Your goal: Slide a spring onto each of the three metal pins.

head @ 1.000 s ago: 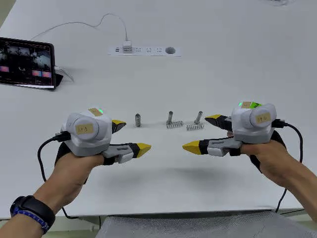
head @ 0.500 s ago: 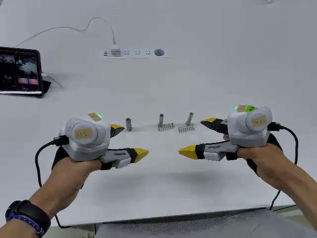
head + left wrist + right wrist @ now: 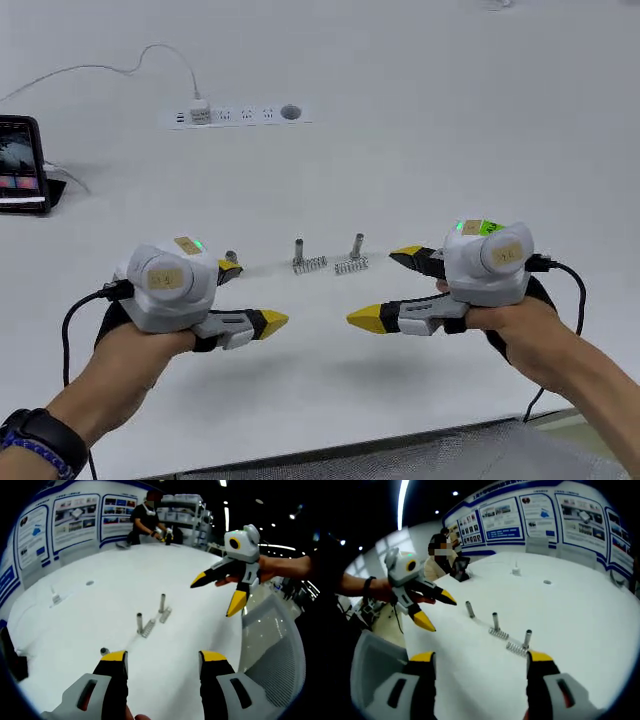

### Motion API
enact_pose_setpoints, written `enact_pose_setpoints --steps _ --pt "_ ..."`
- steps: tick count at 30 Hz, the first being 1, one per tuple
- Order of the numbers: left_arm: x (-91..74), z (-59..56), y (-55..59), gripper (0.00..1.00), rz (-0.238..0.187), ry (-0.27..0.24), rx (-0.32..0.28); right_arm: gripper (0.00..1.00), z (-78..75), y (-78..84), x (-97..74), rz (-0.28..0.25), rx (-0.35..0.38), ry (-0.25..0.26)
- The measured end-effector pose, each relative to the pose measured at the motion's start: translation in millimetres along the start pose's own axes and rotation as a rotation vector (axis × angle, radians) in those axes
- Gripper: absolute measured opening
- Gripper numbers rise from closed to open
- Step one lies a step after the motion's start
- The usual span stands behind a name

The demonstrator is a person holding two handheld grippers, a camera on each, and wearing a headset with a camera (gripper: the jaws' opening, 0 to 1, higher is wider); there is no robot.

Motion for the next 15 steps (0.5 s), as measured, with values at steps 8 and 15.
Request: enact_pose_setpoints --steps 8,15 --pt "19.7 -3.3 1.8 0.56 0.032 0.029 0.043 0.75 -0.6 2.7 -5.6 -0.007 0.019 0.009" --pt "35.5 -5.7 -3.3 0.54 0.036 0.045 0.058 0.74 -0.3 8.3 -5.7 -0.001 0.036 0.007"
Point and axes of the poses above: the centre of the closed fingertips' face, and the gripper's own axes: x roughly forward along the fingers, z roughly to its left, y roughly out of its underside, the point moved 1 cm from there along -x, roughly backward along the fingers, and after that the axes turned 5 degrees about z, right-handed, at the moved point
